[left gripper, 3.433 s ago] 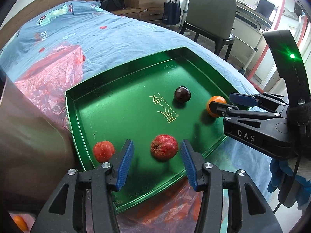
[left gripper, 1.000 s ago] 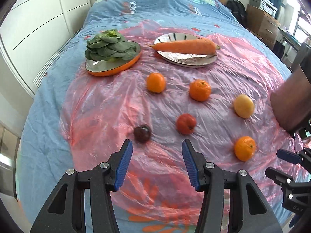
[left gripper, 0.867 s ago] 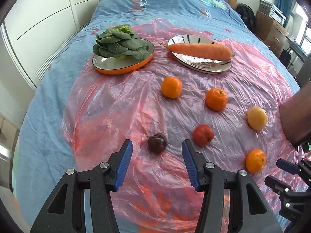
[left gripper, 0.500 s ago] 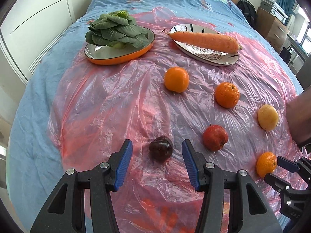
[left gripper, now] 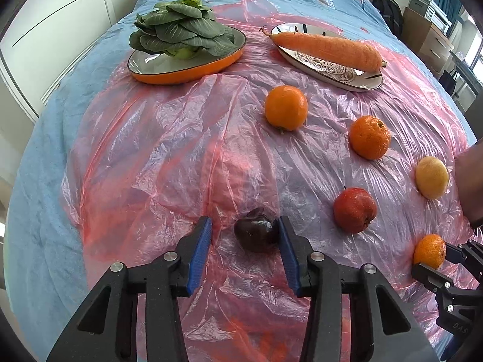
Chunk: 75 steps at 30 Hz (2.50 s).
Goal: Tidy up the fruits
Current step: 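Grasp the dark plum with the left tool while the right tool grasps an orange, then carry the plum and orange with both tools over the green tray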
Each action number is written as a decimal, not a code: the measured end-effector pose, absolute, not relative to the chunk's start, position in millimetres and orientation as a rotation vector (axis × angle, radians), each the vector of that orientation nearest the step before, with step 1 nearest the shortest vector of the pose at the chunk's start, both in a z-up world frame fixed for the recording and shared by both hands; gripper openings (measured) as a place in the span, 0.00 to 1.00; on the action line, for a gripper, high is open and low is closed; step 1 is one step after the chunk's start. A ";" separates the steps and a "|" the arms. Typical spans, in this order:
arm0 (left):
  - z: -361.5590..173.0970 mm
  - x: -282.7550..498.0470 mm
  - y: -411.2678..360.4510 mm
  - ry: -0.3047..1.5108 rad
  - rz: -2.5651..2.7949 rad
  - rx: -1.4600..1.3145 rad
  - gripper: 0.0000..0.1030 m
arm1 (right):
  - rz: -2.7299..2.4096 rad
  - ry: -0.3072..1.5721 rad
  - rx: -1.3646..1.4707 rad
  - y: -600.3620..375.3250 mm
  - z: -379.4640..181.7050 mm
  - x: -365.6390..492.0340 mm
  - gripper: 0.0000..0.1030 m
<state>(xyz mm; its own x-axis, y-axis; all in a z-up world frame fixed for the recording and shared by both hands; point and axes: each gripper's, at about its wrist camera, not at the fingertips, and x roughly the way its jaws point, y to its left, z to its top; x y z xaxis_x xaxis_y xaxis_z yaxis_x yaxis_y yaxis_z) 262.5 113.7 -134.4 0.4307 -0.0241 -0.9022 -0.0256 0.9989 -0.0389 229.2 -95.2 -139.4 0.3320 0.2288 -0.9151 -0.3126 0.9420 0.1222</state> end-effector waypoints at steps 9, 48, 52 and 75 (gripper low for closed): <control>-135.7 262.4 110.5 1.129 -0.011 -0.041 0.30 | 0.362 1.186 -0.107 -90.3 -145.3 232.9 0.55; -116.8 254.6 96.1 1.112 -0.016 -0.029 0.22 | 0.368 1.172 0.014 -143.1 -110.7 203.4 0.46; -123.1 258.5 102.7 1.122 0.004 -0.041 0.22 | 0.369 1.171 0.013 -142.2 -109.9 205.0 0.46; -132.5 259.3 95.4 1.135 -0.006 0.015 0.22 | 0.354 1.171 0.025 -157.5 -108.3 193.6 0.46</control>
<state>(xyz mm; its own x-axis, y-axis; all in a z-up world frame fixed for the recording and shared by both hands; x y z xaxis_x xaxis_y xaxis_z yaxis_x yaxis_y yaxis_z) 259.3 95.4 -132.5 0.4221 0.0029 -0.9065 0.0126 0.9999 0.0091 193.6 -157.5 -108.3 0.3406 0.2852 -0.8959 -0.2589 0.9445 0.2022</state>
